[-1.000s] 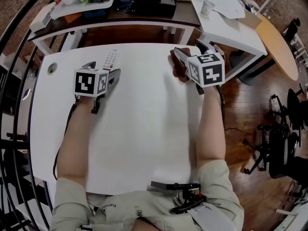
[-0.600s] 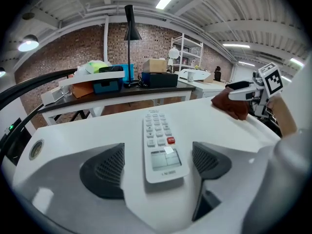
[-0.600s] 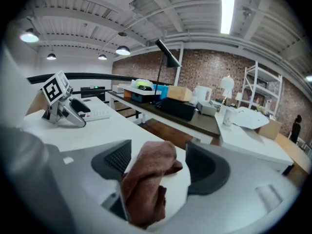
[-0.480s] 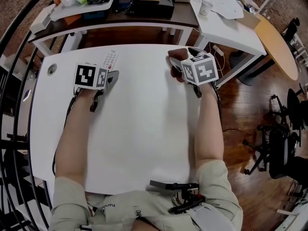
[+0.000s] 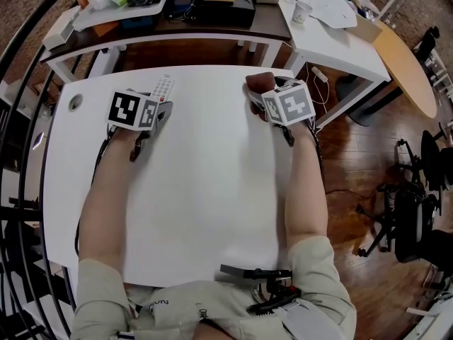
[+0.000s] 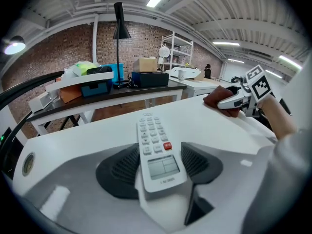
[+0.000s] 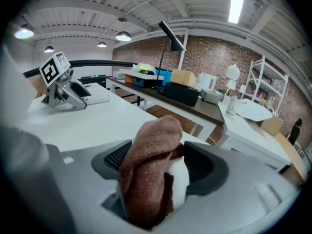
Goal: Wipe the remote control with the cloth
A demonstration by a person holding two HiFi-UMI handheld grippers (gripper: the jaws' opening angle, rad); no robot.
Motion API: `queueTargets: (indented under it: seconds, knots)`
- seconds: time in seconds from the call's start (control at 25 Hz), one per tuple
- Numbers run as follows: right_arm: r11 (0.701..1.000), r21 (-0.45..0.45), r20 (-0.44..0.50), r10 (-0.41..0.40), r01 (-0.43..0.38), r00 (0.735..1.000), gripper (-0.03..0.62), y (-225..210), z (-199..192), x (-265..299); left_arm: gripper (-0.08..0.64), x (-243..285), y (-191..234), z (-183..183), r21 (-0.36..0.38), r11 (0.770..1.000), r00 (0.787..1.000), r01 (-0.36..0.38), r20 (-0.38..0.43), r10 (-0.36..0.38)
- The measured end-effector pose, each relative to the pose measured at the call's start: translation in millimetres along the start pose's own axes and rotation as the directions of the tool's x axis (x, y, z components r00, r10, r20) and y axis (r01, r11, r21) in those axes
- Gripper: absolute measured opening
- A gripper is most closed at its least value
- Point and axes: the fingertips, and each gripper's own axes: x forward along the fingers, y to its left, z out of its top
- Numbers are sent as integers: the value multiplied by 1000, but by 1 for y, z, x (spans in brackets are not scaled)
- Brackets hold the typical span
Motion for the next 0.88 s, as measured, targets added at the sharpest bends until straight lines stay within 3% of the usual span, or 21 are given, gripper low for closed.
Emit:
queueTargets:
  seconds: [0.2, 0.48, 0.68, 0.88]
  knots:
    - [1000, 2, -15, 3, -2, 1000, 331, 1, -5, 1, 258, 1, -3, 0, 17, 1000, 1000, 14, 2, -14]
    - [999, -31, -33, 13, -14, 999, 144, 8, -7, 5, 249, -5, -3, 4, 63, 996, 996, -68, 68, 63]
    - [999, -42, -16, 0, -1, 1000, 109, 5, -5, 4, 249, -5, -5, 5, 66, 994, 988, -82, 134, 72]
    - [999, -33, 80, -24, 27, 996, 95, 0, 14, -6, 247, -15, -5, 16, 74, 988, 968, -134, 221, 115]
